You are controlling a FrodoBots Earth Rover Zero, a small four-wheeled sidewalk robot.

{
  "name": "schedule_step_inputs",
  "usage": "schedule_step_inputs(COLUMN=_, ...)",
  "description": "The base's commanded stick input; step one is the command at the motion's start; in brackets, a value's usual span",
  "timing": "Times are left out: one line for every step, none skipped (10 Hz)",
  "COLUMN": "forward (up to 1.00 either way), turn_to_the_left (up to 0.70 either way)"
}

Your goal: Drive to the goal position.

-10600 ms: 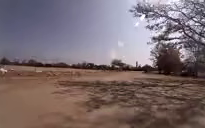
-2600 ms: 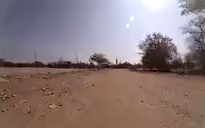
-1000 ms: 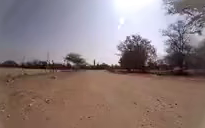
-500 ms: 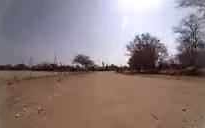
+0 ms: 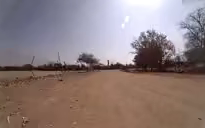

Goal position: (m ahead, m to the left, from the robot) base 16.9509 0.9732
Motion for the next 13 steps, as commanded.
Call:
schedule_step_inputs(forward=1.0, turn_to_the_left=0.0)
schedule_step_inputs(forward=1.0, turn_to_the_left=0.0)
schedule_step_inputs(forward=1.0, turn_to_the_left=0.0)
schedule_step_inputs(forward=1.0, turn_to_the_left=0.0)
schedule_step_inputs(forward=1.0, turn_to_the_left=0.0)
schedule_step_inputs(forward=1.0, turn_to_the_left=0.0)
schedule_step_inputs(forward=1.0, turn_to_the_left=0.0)
schedule_step_inputs(forward=1.0, turn_to_the_left=0.0)
schedule_step_inputs(forward=1.0, turn_to_the_left=0.0)
schedule_step_inputs(forward=1.0, turn_to_the_left=0.0)
schedule_step_inputs(forward=1.0, turn_to_the_left=0.0)
schedule_step_inputs(forward=1.0, turn_to_the_left=0.0)
schedule_step_inputs(forward=1.0, turn_to_the_left=0.0)
